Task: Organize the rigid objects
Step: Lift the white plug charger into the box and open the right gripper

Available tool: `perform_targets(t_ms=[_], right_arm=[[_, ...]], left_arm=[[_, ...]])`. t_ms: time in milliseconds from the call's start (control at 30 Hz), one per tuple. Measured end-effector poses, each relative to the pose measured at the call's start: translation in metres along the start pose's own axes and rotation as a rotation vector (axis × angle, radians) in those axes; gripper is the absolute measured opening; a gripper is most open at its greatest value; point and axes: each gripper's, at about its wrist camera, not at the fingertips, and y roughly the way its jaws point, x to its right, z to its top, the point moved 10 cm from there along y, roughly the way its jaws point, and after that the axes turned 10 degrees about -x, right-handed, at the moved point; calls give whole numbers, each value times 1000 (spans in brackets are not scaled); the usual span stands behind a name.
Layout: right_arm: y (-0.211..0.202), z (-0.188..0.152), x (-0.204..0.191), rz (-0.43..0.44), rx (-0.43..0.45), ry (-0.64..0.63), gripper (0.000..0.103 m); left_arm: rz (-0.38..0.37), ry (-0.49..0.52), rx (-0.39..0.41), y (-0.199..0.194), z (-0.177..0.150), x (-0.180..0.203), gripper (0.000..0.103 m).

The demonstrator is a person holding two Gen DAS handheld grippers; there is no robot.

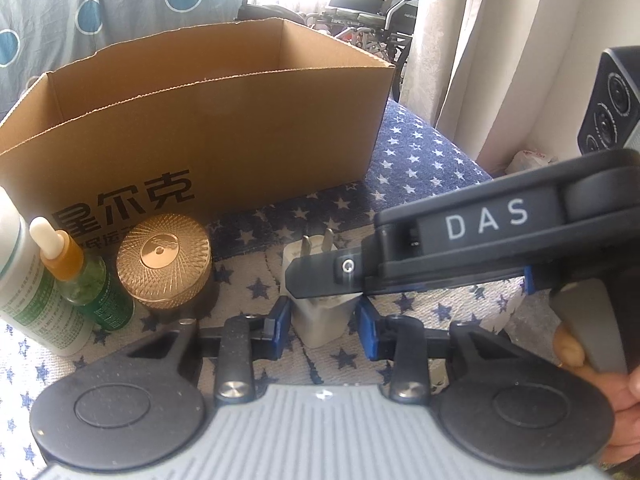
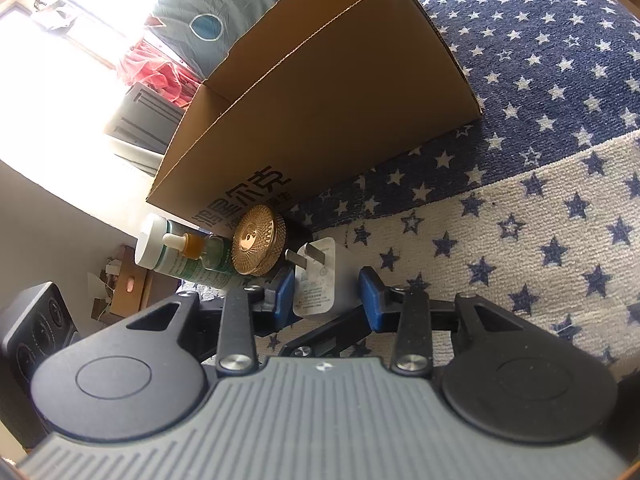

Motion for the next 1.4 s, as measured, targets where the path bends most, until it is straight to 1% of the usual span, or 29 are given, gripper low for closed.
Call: perform_targets(t_ms=[233,433,567,733,867,967,1100,1200,1300,1400], right_arm=[[0,0,-3,-1,-3,-16,37],[-6,-1,-12,-9,7,-38,37],[-19,1,-27,3,28,-63,37],[-45,18,-62,26,95,-135,37],[-63,50,-92,33,138,-209,37],[-69,82,-109,33,152,-260,37],[-58,135,-115,12,123,-288,38],[-36,179,-107,3,64,-266,37],[-7,218,-93,-10,4,-223,37],[23,251,-77,-32,-40,-180,37]], left_arm=[[1,-6,10,-5,-1,-2,34],[9,1,39,-22,0,-1,34],[29,12,83,-46,7,-1,34],[61,26,166,-84,36,-8,34],[75,24,210,-104,73,-20,34],[83,15,214,-104,106,-33,34],[88,-33,146,-80,154,-56,34],[101,-83,75,-50,181,-78,34],[119,-112,6,-18,201,-97,33],[134,-140,-68,12,214,-112,33]])
